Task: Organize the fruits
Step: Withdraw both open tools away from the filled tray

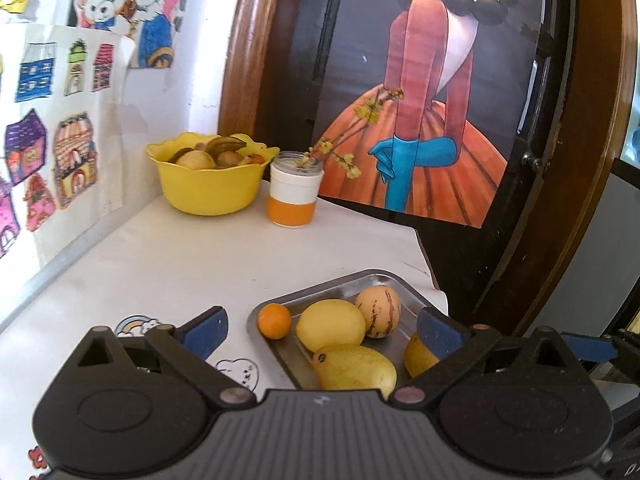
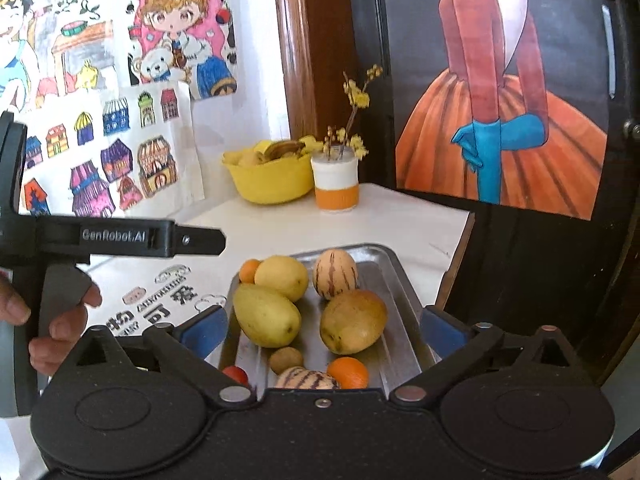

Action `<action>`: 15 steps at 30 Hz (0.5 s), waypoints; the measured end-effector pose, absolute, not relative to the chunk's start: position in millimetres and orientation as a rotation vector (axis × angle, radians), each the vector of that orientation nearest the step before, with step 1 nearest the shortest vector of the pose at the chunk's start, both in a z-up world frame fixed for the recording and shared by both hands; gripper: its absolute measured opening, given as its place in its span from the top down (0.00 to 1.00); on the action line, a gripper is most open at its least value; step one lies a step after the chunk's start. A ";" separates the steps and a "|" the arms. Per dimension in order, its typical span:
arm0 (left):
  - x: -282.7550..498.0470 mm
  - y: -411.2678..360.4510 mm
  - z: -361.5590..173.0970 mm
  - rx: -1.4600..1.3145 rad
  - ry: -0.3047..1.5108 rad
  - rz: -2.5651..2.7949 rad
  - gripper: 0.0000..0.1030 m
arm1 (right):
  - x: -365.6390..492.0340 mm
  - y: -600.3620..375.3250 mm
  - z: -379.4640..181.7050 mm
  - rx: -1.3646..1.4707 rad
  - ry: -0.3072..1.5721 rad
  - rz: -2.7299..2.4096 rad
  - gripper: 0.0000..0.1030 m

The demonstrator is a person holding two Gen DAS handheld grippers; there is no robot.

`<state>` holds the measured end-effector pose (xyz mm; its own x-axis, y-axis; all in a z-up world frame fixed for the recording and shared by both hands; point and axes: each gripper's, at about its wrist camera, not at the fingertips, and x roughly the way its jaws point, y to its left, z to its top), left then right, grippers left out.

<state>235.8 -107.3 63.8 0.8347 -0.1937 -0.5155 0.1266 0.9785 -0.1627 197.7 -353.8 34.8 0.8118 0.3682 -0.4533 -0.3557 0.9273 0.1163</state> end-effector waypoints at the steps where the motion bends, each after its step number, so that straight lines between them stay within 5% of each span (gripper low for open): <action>1: 232.7 -105.3 65.1 -0.126 0.554 -0.165 0.01 | 194.2 -353.4 37.0 0.029 0.483 0.383 0.01; 15: 171.2 -74.3 72.8 -0.132 0.512 -0.101 0.01 | 142.5 -343.9 52.1 0.053 0.427 0.324 0.01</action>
<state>171.2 -74.3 72.8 0.8671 -0.1297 -0.4810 0.0636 0.9864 -0.1514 142.5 -343.9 52.1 0.8596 0.3198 -0.3985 -0.2979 0.9473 0.1177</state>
